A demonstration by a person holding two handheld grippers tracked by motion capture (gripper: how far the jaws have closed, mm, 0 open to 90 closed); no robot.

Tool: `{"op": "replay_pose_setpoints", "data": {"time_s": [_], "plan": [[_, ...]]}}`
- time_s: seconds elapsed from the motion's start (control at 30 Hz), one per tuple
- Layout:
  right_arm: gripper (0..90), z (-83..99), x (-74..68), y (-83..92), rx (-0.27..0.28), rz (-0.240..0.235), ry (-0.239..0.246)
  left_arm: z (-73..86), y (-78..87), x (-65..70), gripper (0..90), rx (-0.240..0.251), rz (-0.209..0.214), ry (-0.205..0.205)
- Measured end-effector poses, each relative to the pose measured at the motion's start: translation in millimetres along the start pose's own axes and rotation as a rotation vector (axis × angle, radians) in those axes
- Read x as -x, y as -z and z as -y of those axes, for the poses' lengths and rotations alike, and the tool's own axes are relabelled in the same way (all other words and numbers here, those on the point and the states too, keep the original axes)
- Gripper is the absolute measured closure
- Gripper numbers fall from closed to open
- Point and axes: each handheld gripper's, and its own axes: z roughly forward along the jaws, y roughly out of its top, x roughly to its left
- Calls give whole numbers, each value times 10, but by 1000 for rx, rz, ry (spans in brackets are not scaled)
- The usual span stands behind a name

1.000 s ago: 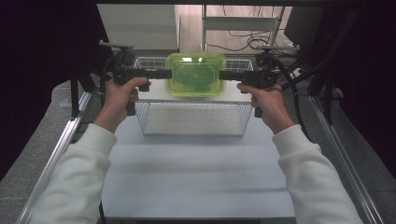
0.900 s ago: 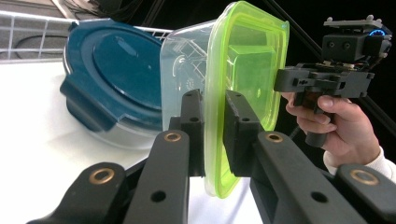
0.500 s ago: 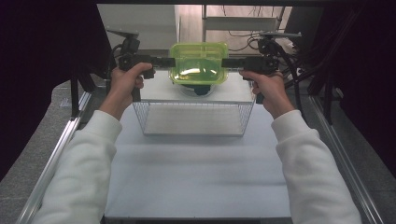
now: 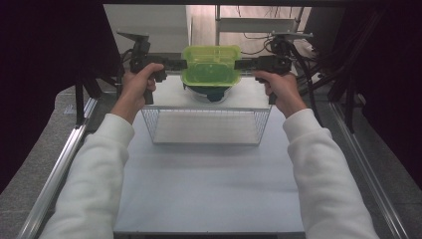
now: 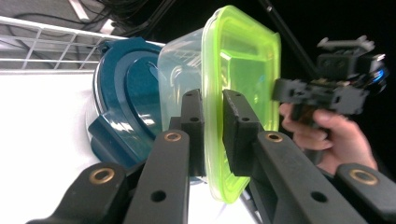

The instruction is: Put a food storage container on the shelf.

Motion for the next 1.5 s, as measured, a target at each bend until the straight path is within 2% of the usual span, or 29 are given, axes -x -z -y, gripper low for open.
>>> {"op": "replay_pose_setpoints", "data": {"time_s": [0.1,0.3,0.47,0.8,0.9,1.0,1.13,1.17,1.27,1.43,1.5], "plan": [[762,-32,66,-52,1,2,-42,-24,-28,-47,791,10,3,43],[727,-48,139,-146,0,20,-96,-44,-71,-145,771,22,22,113],[721,-46,190,-175,11,8,-140,-48,-87,-184,760,25,28,127],[718,-44,222,-183,19,-6,-183,-45,-101,-192,738,29,20,126],[717,-33,236,-184,30,-14,-192,-43,-104,-184,730,28,15,115],[680,-26,238,-183,37,-8,-176,-42,-106,-181,690,31,2,109],[558,-36,222,-160,63,-11,-163,-50,-72,-160,503,74,-31,84],[538,-38,219,-153,65,-9,-158,-49,-55,-153,483,81,-40,68],[461,-42,191,-102,82,11,-111,-35,-20,-126,421,83,-52,27],[399,-7,136,38,99,34,-19,11,65,-30,353,77,-87,-47],[364,20,103,98,94,29,24,48,110,44,314,72,-146,-105]]}}
